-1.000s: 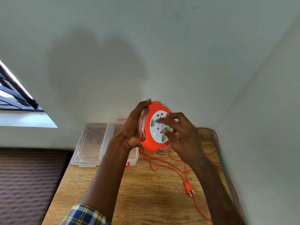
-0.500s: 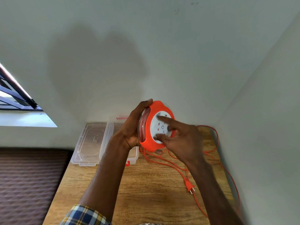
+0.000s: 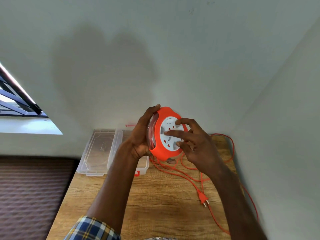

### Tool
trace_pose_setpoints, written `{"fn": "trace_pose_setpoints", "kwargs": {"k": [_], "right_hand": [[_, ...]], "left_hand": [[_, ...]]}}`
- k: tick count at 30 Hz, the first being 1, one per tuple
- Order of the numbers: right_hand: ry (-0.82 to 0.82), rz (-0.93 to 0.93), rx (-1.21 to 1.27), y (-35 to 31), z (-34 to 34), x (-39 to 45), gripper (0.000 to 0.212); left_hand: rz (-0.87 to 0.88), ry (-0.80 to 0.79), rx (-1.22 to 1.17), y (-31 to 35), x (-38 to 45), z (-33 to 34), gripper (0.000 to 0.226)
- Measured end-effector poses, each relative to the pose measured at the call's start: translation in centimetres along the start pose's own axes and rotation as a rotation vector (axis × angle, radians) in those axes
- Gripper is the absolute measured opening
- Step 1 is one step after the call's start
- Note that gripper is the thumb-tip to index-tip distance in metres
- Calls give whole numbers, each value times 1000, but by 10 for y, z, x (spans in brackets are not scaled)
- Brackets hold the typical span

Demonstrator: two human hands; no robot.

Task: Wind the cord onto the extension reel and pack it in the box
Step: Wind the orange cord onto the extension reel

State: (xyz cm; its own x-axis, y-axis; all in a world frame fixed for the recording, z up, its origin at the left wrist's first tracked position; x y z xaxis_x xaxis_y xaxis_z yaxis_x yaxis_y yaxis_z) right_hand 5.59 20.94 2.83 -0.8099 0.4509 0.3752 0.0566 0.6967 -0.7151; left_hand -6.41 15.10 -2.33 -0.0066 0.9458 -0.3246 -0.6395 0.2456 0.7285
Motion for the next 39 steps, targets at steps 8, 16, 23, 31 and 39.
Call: {"fn": "trace_pose_setpoints", "kwargs": {"k": [8, 16, 23, 31, 39], "right_hand": [[6, 59, -159, 0, 10, 1, 63], [311, 302, 19, 7, -6, -6, 60], [432, 314, -73, 5, -10, -10, 61], [-34, 7, -68, 4, 2, -3, 57], [54, 5, -189, 3, 2, -3, 60]], "left_hand": [[7, 36, 14, 1, -1, -5, 85], [36, 10, 39, 4, -1, 7, 65], [41, 25, 38, 0, 4, 7, 76], [9, -77, -7, 1, -2, 4, 68], [0, -15, 30, 0, 0, 1, 65]]}}
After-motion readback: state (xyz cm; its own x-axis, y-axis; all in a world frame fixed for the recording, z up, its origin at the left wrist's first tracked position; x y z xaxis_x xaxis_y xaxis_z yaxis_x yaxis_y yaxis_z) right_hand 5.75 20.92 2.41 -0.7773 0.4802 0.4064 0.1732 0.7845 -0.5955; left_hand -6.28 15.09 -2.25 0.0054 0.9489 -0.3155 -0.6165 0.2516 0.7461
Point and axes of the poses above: each hand's wrist, its own x-axis towards the middle knuckle, its own z-axis out of the palm, y = z × x, the point moved 8 cm from there along x, towards the middle knuckle, and after that the axes turned 10 degrees about x, right-handed, at the moved point
